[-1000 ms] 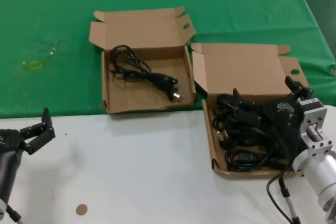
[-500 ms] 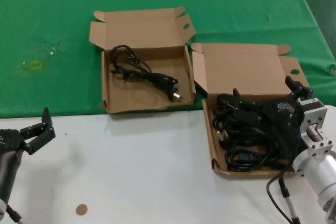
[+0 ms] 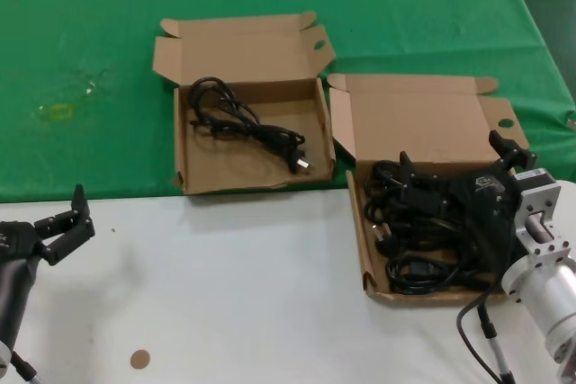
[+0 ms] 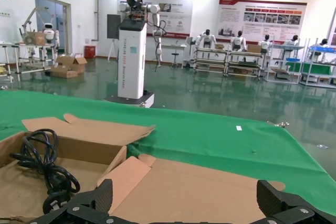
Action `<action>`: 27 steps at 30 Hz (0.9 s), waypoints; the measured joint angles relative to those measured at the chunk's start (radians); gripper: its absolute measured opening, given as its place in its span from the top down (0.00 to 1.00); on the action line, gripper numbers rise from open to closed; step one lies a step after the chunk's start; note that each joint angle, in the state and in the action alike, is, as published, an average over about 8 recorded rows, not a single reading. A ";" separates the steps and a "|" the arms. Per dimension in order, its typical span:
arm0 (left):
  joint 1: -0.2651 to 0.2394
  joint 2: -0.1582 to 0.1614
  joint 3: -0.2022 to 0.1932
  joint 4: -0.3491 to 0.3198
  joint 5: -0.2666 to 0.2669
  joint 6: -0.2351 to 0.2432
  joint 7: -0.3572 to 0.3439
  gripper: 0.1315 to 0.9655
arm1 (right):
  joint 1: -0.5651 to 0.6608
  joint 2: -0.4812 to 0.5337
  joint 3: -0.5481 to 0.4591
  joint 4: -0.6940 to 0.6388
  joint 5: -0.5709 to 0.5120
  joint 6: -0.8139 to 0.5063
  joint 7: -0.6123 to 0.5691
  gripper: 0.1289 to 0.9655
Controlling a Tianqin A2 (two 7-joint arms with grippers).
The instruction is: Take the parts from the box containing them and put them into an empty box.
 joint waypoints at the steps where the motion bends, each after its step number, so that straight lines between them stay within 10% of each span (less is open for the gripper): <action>1: 0.000 0.000 0.000 0.000 0.000 0.000 0.000 0.00 | 0.000 0.000 0.000 0.000 0.000 0.000 0.000 0.00; 27: 0.000 0.000 0.000 0.000 0.000 0.000 0.000 0.00 | 0.000 0.000 0.000 0.000 0.000 0.000 0.000 0.00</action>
